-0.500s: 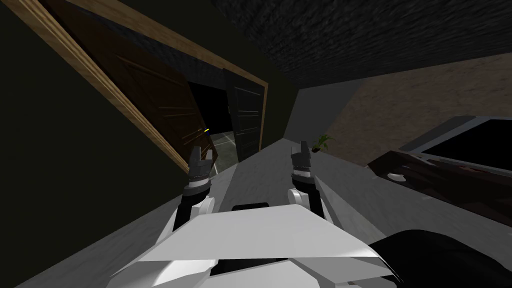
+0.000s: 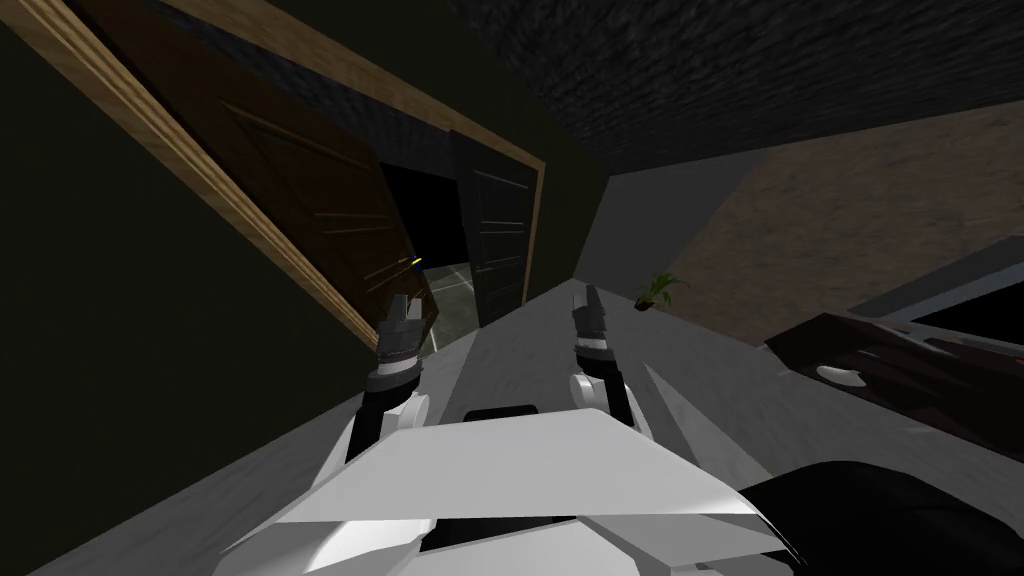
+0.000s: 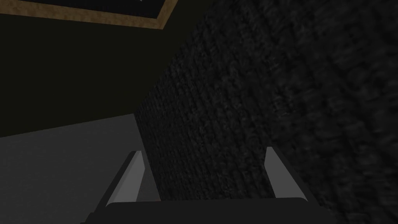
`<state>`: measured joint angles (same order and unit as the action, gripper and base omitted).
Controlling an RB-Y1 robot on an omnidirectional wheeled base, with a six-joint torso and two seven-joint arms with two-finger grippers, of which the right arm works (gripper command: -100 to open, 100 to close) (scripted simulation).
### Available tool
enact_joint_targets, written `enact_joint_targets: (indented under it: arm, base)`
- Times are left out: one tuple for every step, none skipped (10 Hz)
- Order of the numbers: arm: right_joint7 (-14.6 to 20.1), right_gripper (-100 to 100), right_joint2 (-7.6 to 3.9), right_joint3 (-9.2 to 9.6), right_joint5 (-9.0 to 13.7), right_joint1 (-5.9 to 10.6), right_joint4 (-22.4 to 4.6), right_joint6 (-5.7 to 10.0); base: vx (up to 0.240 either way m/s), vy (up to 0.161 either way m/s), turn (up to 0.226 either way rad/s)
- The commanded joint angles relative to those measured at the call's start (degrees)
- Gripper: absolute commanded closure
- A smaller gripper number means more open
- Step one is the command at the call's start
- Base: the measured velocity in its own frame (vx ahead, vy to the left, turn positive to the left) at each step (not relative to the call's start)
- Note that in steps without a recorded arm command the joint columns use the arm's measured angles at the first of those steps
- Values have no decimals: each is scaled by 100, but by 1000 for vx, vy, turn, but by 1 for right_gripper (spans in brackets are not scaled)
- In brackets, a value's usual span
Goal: Push the door open
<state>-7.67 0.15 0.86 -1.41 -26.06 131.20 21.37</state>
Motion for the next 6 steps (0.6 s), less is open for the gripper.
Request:
enact_joint_targets:
  arm:
    - [69,-100,-73,10,-6,106,-241,18]
    - [92,-100,-96,18,-12,159,-339,13]
    - [115,-100,-119,26,-18,212,-437,7]
    - [139,-100,-143,35,-24,265,-534,2]
    - [187,-100,-189,52,-37,376,-738,-9]
    - [214,-100,-210,62,-44,438,-852,-15]
  base:
    - [153,-7,64]
    - [136,-12,81]
    - [112,7,69]
    - [102,19,57]
    - [117,-13,84]
    - [133,-17,104]
